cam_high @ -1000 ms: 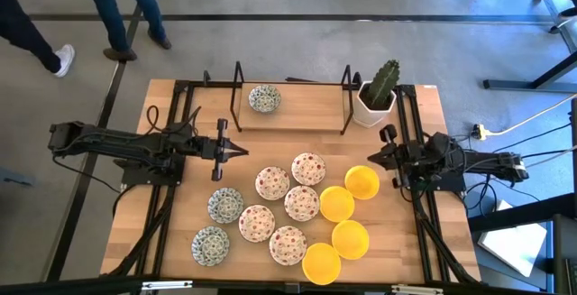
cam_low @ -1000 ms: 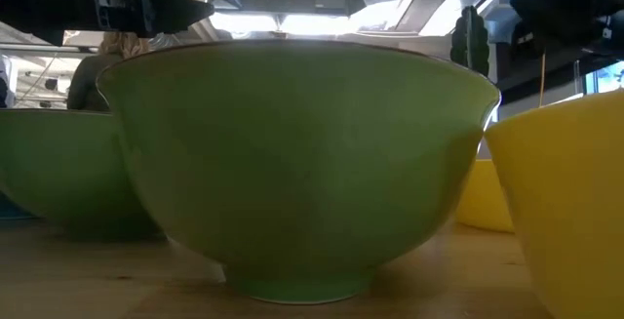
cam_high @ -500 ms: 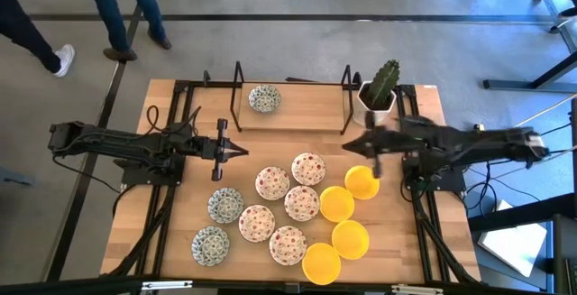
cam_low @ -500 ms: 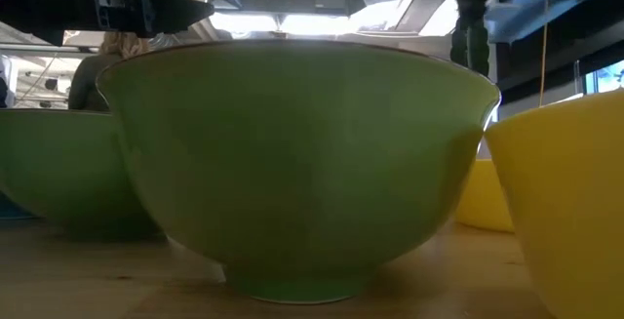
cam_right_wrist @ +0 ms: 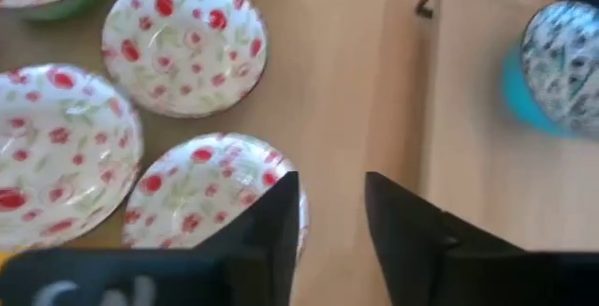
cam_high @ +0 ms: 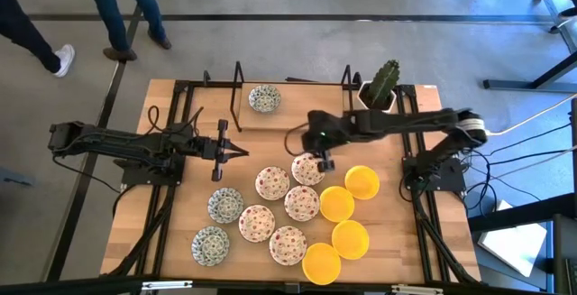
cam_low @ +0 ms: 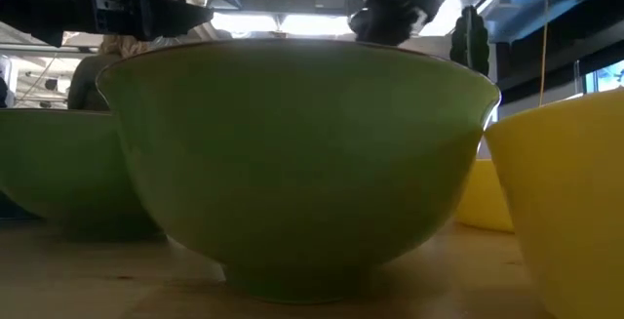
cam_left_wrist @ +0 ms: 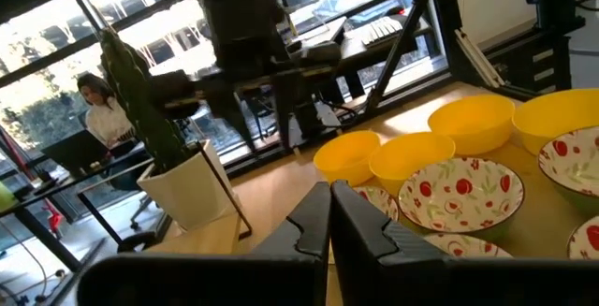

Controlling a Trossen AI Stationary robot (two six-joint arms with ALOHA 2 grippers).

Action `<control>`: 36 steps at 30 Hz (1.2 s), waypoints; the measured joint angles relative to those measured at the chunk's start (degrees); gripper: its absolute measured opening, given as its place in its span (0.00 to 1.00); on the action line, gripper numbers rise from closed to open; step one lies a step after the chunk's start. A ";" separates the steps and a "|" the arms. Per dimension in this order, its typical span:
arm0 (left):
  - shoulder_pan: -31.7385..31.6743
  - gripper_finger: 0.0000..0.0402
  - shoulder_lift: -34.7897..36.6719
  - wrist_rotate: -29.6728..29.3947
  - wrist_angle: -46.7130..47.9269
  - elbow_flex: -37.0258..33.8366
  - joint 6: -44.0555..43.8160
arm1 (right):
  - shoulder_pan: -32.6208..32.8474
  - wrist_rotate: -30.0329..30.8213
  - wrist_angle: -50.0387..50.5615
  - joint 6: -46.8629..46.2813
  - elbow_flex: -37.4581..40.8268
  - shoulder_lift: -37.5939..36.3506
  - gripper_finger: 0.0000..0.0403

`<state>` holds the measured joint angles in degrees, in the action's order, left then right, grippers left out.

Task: Pick & Place Mini bowls
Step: Put the red patterned bowl on the shelf

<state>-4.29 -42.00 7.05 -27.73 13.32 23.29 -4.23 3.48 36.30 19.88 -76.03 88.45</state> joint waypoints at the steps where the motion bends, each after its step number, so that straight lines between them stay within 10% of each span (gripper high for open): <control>1: 0.00 0.01 0.00 0.00 -0.02 0.00 0.00 | -0.49 -1.41 0.28 0.83 -0.94 1.46 0.34; 13: 0.00 0.01 0.00 0.09 0.58 0.00 0.00 | -3.40 -6.77 8.52 4.81 -1.75 11.53 0.62; 36: 0.02 0.02 0.00 0.13 0.74 0.00 -0.02 | -6.77 -8.24 6.96 -7.69 3.71 11.29 0.56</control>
<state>-4.28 -42.00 7.18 -26.98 13.32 23.27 -11.00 -4.76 43.26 12.19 -72.32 99.74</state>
